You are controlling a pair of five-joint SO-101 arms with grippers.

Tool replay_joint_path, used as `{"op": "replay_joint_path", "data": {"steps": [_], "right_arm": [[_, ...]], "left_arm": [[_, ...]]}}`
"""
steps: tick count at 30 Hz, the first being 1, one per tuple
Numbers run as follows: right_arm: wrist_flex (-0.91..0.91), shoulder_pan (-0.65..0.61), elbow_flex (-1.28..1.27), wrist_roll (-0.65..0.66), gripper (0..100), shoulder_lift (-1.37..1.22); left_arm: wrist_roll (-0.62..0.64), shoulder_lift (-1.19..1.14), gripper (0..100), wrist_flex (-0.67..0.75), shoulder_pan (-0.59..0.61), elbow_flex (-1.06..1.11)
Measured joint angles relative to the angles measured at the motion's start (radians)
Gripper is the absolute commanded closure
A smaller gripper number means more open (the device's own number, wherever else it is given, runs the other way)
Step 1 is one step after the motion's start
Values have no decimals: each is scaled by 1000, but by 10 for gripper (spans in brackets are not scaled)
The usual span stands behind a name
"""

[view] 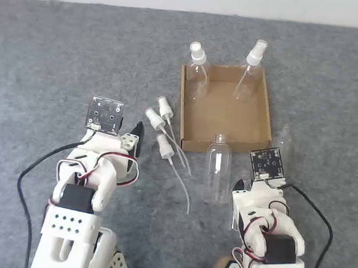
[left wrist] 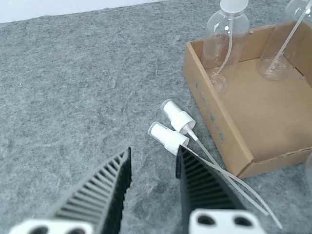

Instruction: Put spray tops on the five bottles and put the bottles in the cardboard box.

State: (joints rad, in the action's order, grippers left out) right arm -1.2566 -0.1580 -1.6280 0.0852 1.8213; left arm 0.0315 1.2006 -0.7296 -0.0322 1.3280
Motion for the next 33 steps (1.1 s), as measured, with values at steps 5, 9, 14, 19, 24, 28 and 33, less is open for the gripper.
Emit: {"op": "replay_joint_path", "data": {"steps": [5,9,14,19,24,28,33], "right_arm": [[0,0,0,0,936,0],[0,0,0,0,936,0],[-5,-35,0,0,934,0],[-9,-98,0,0,936,0],[-11,-193,0,0,936,0],[-11,-250,0,0,936,0],[-41,-261,29,0,936,0]], "left_arm": [[0,0,859,3,0,0],[0,0,859,3,0,0],[0,0,859,3,0,0],[0,0,859,3,0,0],[0,0,859,3,0,0],[0,0,859,3,0,0],[0,0,859,3,0,0]]}}
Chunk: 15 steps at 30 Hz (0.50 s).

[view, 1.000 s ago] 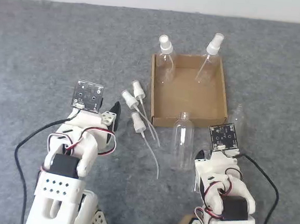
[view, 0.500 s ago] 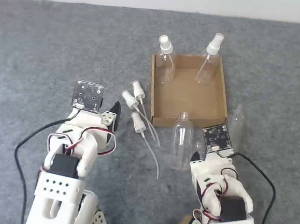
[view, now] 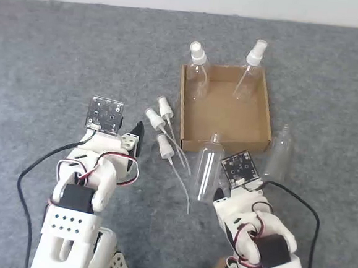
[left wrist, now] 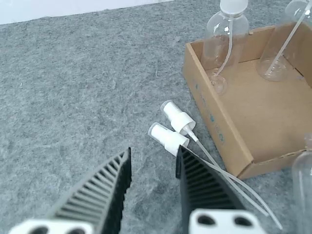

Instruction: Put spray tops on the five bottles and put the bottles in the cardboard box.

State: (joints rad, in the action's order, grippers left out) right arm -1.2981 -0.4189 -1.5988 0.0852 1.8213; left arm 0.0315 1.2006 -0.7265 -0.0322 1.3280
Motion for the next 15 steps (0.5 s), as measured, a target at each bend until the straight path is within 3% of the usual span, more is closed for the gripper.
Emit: {"op": "replay_joint_path", "data": {"steps": [6,10,15], "right_arm": [[-124,9,138,5,936,-6],[-144,98,285,98,936,-29],[-144,253,493,216,935,-255]], "left_arm": [[0,0,859,18,0,0],[0,0,859,18,0,0],[0,0,859,18,0,0]]}}
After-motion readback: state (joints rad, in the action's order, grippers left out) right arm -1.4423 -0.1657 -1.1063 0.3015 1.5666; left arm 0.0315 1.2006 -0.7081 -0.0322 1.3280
